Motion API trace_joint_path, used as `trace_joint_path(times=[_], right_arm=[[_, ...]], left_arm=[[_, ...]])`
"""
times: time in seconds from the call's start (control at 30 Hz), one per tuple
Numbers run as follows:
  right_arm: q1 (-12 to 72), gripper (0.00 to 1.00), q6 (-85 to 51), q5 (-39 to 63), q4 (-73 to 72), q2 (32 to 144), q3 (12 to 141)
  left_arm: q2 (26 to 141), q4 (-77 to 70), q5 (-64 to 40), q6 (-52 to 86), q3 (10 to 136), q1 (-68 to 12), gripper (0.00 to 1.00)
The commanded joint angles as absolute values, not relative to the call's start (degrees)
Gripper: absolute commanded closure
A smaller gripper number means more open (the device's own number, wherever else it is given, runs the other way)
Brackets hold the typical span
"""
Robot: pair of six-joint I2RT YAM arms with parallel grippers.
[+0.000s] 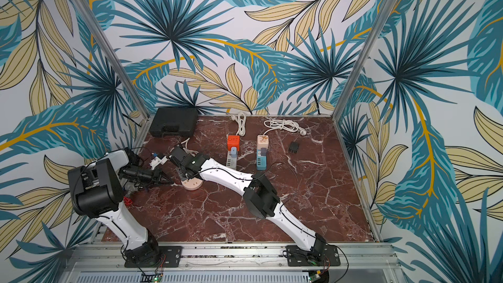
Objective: Pull the plug off the socket
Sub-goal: Remove the plug from the socket.
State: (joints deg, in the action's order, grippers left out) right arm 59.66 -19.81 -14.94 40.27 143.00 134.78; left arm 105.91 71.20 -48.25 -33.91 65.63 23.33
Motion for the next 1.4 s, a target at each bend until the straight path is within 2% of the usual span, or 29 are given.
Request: trace_joint_path(times=[0.0,0.57,0.8,1.13,1.37], right_arm=[[59.85,0.78,-21.04,-14.61,38.11,144.75,136.25],[59.9,0.79,-20.64,-12.51,37.7,145.9,136.32],[59.85,0.79,-20.38,-12.61,37.62,145.9,136.32],[60.69,0.8,-16.61,-15.23,38.23,145.9,136.23],[61.25,0.8,-11.98,-13.59,38.64,146.07,136.23]], left_arm=[[106.71,70.89,-49.83,-33.82,67.84,21.7,1.0],[110.31,66.27,-52.32,-28.66,68.08,16.59,1.0],[114.01,63.46,-47.26,-24.32,68.8,16.44,1.0],[117.17,60.6,-43.9,-20.92,68.99,16.44,1.0],[117.67,59.21,-42.92,-20.26,68.32,16.44,1.0]])
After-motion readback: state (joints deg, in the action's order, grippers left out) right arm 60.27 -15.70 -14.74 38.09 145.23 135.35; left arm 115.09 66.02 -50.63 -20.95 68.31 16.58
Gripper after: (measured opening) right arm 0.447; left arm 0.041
